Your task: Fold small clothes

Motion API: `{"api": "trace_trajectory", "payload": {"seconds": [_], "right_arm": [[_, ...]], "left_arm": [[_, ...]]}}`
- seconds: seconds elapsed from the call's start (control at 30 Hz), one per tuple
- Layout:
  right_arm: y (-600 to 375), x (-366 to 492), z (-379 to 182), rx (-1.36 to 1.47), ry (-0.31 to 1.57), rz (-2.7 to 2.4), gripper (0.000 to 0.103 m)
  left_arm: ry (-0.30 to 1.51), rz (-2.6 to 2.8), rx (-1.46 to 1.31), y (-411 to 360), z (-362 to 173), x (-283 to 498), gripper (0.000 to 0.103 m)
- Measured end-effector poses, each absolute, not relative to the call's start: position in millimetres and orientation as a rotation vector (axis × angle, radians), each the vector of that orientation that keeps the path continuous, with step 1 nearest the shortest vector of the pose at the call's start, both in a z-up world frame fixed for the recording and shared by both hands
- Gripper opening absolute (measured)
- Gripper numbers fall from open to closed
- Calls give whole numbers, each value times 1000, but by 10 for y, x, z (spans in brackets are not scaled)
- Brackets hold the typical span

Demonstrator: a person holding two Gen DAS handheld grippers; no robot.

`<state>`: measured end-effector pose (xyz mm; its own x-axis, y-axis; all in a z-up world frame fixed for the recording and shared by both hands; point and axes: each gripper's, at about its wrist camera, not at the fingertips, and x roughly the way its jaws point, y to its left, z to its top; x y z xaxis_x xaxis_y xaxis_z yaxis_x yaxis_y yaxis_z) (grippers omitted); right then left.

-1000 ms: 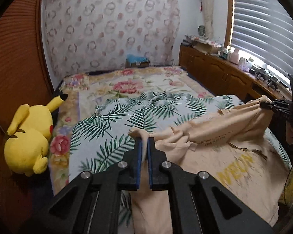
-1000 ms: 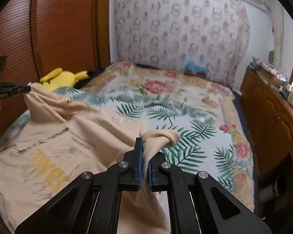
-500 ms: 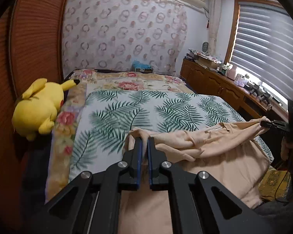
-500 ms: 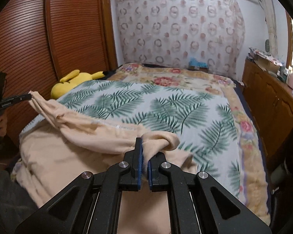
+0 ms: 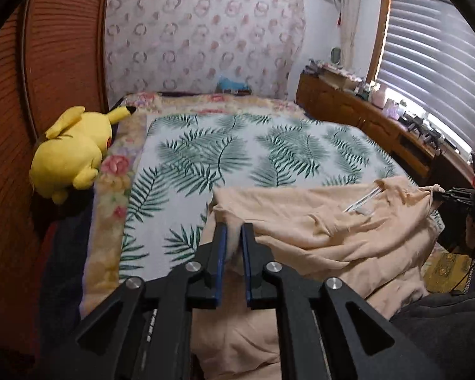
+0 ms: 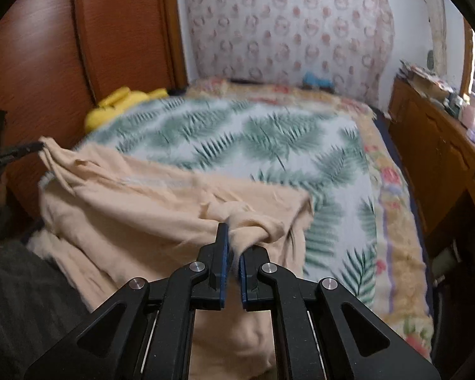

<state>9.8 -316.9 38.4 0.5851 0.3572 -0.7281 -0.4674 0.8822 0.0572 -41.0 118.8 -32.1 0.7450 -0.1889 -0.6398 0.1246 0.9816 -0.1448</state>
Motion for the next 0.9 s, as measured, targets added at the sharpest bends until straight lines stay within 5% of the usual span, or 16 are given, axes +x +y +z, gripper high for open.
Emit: {"api": "trace_trajectory", "payload": {"seconds": [0.07,0.2,0.27,0.9], "right_arm": [[-3178,127,272,-135,844,480,10],[-3198,192,270,-152,839,444,39],[-3212,221,321,-155,818,449,41],[-3258,1082,-238,-146,908,361,53]], "left_arm": [[712,-172,-95,1179,-336,-416,24],[708,-180,-84,1177,-286,-352,45],[704,-180,-68,1173,-253,-283,57],[876,-143,-9,1159,-721,675,59]]}}
